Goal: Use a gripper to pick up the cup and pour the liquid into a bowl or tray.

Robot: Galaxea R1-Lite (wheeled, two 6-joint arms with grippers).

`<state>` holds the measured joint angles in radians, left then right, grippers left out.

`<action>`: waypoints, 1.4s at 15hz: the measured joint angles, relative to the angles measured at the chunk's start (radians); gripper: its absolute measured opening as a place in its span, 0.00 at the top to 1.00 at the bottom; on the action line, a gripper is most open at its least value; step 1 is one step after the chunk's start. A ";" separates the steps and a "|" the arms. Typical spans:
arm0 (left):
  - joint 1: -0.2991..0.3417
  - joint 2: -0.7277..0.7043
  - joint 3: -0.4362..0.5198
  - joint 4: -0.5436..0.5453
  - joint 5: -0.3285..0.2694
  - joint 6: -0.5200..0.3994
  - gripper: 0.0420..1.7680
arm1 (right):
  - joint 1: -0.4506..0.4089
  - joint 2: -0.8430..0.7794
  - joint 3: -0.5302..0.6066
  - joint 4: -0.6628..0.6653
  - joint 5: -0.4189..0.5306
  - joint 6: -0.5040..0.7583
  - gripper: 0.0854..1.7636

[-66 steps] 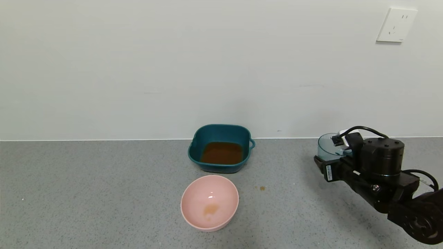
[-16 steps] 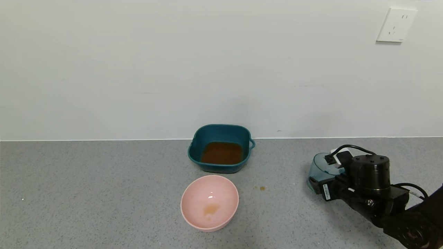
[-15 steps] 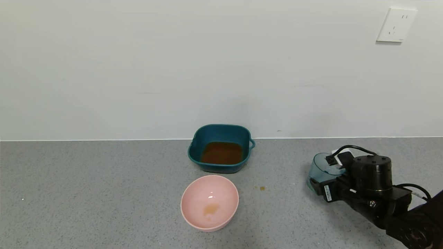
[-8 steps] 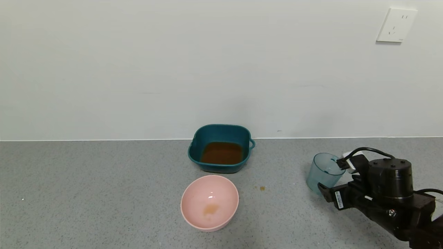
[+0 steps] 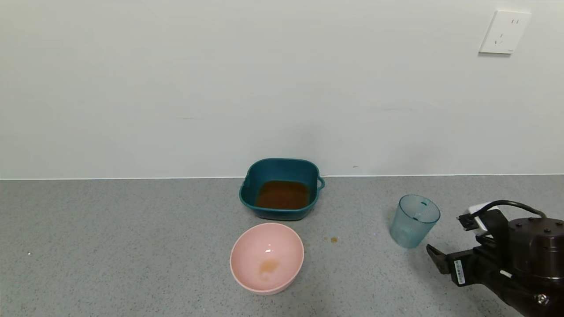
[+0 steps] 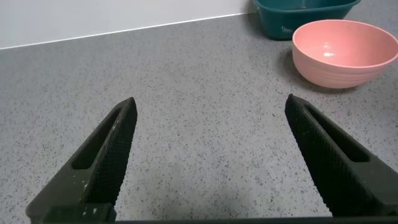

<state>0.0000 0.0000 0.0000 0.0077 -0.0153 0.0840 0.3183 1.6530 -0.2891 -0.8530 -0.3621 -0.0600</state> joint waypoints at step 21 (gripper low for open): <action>0.000 0.000 0.000 0.000 0.000 0.001 0.03 | -0.142 -0.843 0.124 0.654 0.042 0.069 0.04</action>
<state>0.0000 0.0000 0.0000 0.0077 -0.0153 0.0847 0.1760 0.8100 -0.1653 -0.1985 -0.3202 0.0089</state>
